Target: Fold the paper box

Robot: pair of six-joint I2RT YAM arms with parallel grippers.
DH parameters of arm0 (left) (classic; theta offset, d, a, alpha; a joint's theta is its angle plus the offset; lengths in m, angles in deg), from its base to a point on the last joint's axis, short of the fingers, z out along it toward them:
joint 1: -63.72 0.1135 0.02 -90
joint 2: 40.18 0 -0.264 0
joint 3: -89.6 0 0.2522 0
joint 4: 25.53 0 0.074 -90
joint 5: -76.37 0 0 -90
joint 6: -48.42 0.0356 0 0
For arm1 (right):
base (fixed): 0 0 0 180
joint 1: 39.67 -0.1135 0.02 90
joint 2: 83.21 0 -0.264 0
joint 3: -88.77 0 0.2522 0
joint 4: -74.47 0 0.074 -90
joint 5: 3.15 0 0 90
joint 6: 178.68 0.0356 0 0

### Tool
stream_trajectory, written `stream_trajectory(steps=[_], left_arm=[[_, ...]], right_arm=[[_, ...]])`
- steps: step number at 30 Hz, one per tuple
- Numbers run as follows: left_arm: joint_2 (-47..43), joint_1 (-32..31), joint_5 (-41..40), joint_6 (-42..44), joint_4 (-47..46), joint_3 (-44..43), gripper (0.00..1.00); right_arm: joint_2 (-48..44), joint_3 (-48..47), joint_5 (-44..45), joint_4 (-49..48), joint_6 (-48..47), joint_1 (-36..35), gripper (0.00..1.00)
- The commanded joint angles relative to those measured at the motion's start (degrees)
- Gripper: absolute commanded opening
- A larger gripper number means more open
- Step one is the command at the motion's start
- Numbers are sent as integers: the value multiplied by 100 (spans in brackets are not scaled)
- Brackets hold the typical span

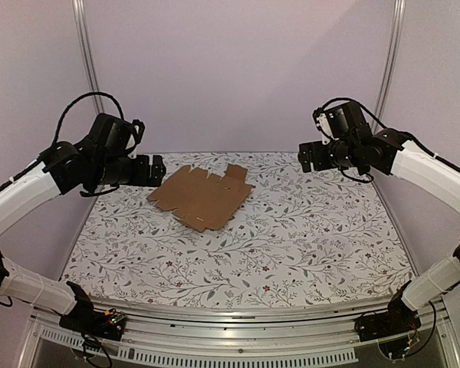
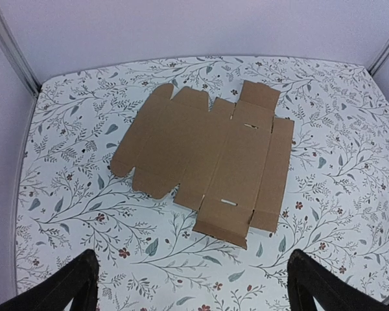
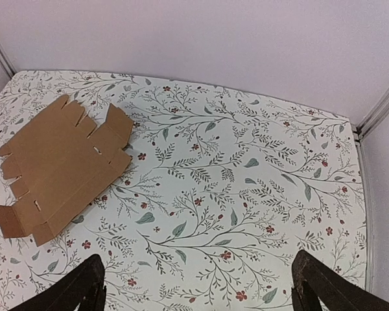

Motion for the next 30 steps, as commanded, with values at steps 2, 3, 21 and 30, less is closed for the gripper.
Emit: stream_trajectory(steps=[2, 3, 21, 30], left_arm=[[-12, -73, -202, -81, -131, 318, 99], [5, -73, -259, -86, -147, 341, 99], [-129, 313, 265, 1, -592, 514, 100], [-614, 638, 855, -138, -633, 801, 100]], right_arm=[[188, -287, -231, 203, 196, -15, 99], [199, -252, -313, 172, 199, -18, 99], [838, -190, -2492, -511, 1331, -258, 99], [1538, 35, -3085, -1459, 2470, -534, 97]])
